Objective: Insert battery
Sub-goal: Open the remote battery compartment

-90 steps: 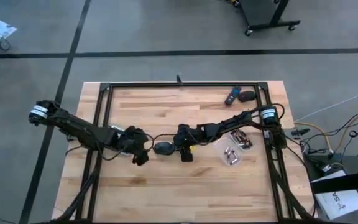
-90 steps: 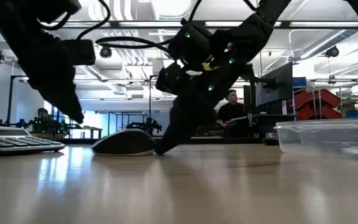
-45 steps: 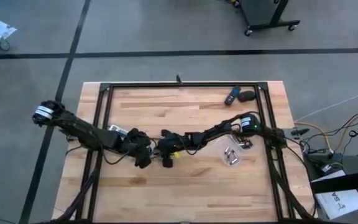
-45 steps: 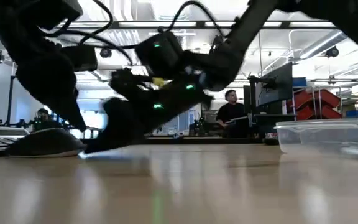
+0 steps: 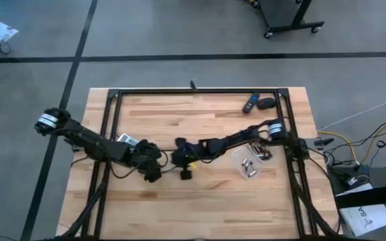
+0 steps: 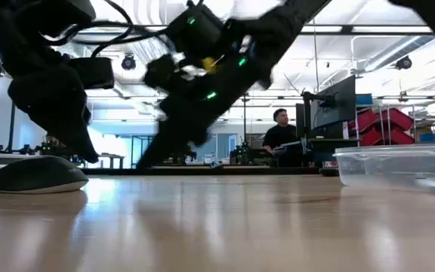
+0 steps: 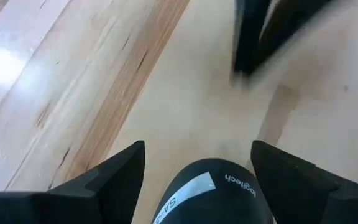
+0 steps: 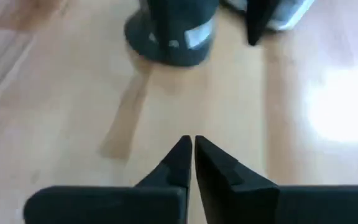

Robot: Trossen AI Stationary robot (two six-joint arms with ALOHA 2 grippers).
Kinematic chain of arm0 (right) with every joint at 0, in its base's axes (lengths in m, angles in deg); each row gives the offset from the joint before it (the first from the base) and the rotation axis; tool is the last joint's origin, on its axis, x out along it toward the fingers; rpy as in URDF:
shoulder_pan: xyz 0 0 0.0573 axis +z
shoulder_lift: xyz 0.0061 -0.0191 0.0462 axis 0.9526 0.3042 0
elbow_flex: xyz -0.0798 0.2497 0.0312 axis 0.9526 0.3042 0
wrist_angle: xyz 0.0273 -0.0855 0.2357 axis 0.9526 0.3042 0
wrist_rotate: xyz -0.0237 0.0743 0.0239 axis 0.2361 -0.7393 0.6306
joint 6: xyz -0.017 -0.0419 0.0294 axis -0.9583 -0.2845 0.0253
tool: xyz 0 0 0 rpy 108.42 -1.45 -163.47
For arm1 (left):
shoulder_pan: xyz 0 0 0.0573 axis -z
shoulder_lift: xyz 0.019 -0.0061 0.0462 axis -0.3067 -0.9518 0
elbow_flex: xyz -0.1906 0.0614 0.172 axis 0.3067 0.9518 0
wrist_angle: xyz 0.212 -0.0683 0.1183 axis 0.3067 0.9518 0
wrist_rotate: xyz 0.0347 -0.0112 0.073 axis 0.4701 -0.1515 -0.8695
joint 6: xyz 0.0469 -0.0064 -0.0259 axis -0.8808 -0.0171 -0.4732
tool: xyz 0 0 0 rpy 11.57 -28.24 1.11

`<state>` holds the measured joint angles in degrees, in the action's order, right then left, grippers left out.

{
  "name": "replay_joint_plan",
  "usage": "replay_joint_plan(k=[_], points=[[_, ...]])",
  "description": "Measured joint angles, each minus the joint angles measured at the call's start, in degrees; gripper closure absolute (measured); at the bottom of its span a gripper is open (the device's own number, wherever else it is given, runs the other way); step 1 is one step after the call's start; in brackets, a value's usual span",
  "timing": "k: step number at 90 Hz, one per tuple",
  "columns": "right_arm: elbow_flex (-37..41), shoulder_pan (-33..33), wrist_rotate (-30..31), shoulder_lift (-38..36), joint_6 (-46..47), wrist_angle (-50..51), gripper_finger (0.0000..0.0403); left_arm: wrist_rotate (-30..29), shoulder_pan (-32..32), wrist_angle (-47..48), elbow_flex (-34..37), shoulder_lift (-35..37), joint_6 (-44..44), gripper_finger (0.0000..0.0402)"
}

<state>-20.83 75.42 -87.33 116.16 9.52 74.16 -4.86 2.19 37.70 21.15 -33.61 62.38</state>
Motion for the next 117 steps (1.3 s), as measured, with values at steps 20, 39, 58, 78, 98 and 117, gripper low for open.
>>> replay_joint_plan(k=[20, 39, 58, 78, 98, 117], points=[[11.23, -0.15, 6.53, -15.17, -0.01, 3.17, 0.0401, -0.43, 0.27, -0.81, 0.11, 0.16, 0.68, 0.0129], [23.62, -0.53, 17.63, -28.66, 3.75, 0.97, 0.04, -4.23, 0.29, -4.54, 0.11, 0.17, 0.01, 0.0129], [34.33, -1.57, 21.78, -37.75, 11.28, -2.07, 0.04, -10.37, -0.16, -13.32, 0.13, 0.05, -3.98, 0.0129], [42.0, -1.79, 21.47, -39.72, 16.0, -12.64, 0.04, -11.72, -2.09, -24.9, 1.07, 0.01, -10.92, 0.0129], [45.59, -1.79, 20.14, -39.63, 16.65, -19.02, 0.04, -12.06, -2.63, -37.29, 2.47, -0.01, -18.88, 0.0129], [45.75, -1.64, 19.89, -39.92, 16.58, -19.67, 0.04, -12.42, -3.06, -40.42, 2.51, 0.06, -21.6, 0.0129]])
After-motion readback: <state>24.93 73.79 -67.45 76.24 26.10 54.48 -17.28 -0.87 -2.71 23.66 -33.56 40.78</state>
